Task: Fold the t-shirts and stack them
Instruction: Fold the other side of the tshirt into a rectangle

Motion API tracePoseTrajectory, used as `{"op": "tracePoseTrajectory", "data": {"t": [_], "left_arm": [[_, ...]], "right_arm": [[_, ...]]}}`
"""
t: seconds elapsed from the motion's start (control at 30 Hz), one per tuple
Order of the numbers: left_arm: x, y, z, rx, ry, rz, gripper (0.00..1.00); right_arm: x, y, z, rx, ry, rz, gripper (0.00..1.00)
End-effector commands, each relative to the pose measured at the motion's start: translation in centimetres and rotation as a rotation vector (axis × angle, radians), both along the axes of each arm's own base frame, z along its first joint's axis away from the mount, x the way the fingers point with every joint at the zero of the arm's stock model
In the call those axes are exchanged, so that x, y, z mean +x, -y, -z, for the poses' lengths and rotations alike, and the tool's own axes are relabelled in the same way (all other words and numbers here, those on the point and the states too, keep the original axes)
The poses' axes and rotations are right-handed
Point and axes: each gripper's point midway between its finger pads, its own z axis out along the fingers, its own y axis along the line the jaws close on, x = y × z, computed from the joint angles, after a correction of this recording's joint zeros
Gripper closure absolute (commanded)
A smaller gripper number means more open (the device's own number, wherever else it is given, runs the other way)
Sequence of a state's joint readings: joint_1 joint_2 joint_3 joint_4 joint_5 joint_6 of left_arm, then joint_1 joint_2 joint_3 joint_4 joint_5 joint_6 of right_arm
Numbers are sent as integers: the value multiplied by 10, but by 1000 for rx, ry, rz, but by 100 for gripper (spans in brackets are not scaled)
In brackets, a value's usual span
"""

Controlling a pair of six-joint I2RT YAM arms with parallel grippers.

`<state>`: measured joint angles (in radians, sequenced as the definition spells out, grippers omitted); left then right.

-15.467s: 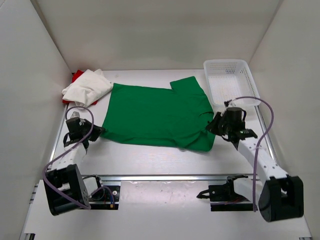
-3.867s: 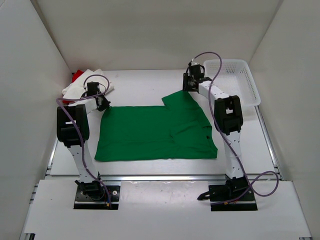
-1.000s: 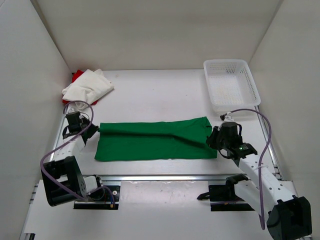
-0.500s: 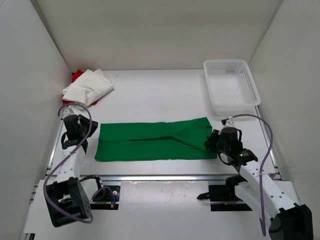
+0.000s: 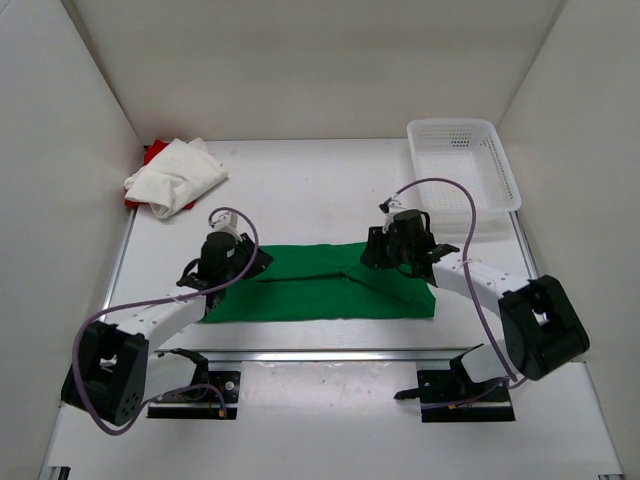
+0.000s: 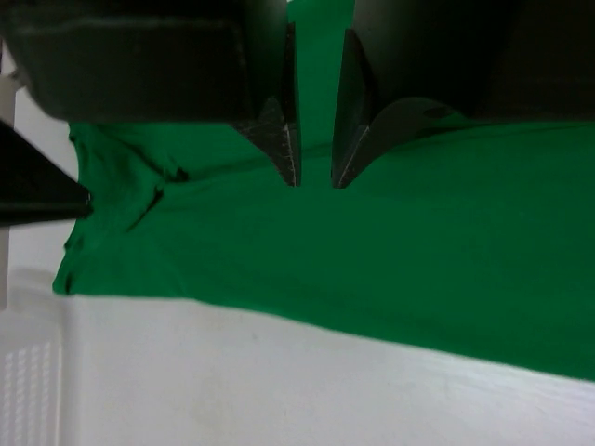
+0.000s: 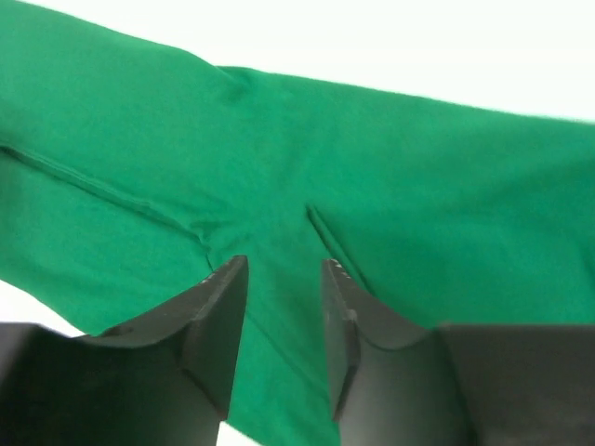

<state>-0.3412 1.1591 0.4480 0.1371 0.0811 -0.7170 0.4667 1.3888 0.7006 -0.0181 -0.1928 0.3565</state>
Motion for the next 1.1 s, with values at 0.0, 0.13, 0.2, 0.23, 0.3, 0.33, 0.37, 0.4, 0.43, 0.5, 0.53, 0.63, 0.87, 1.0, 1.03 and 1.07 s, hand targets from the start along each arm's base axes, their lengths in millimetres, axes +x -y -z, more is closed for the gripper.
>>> {"op": "tracePoseTrajectory", "data": {"t": [0.0,0.13,0.2,0.23,0.3,0.33,0.37,0.4,0.43,0.5,0.53,0.63,0.87,1.0,1.03,1.07], "left_arm": [[-13,26,1,-40,23,98,70],[-22,37,4,-62,21,145,71],[-24,36,4,-70,27,142,70],[-26,38,3,-79,27,148,70],[-28,39,4,-86,30,148,71],[-31,39,6,-85,27,153,72],[-30,39,3,-88,34,151,72],[-33,38,6,-90,26,150,71],[-33,38,8,-96,25,153,72],[-35,35,9,-103,26,142,72],[-33,31,10,-99,29,132,72],[-33,32,11,-103,20,131,73],[-37,41,5,-118,30,163,74],[-35,41,4,-113,39,158,74],[-34,39,7,-115,28,152,73],[-35,43,4,-119,31,170,74]], "right_arm": [[23,-30,-23,60,114,-109,63],[23,-23,-1,61,69,-98,60],[22,-22,7,73,54,-90,60],[23,-19,11,63,52,-85,59],[24,-21,11,60,41,-100,59],[21,-24,12,65,35,-113,60],[19,-21,14,68,23,-110,62],[15,-23,16,76,19,-121,65],[15,-22,15,75,19,-113,68],[8,-22,16,76,14,-114,73],[1,-22,18,87,3,-119,76],[3,-13,28,35,0,-86,65],[24,-4,14,24,26,-36,61],[24,-12,23,20,-1,-63,59],[23,-13,27,22,-15,-66,59],[22,-16,30,32,-29,-76,60]]}}
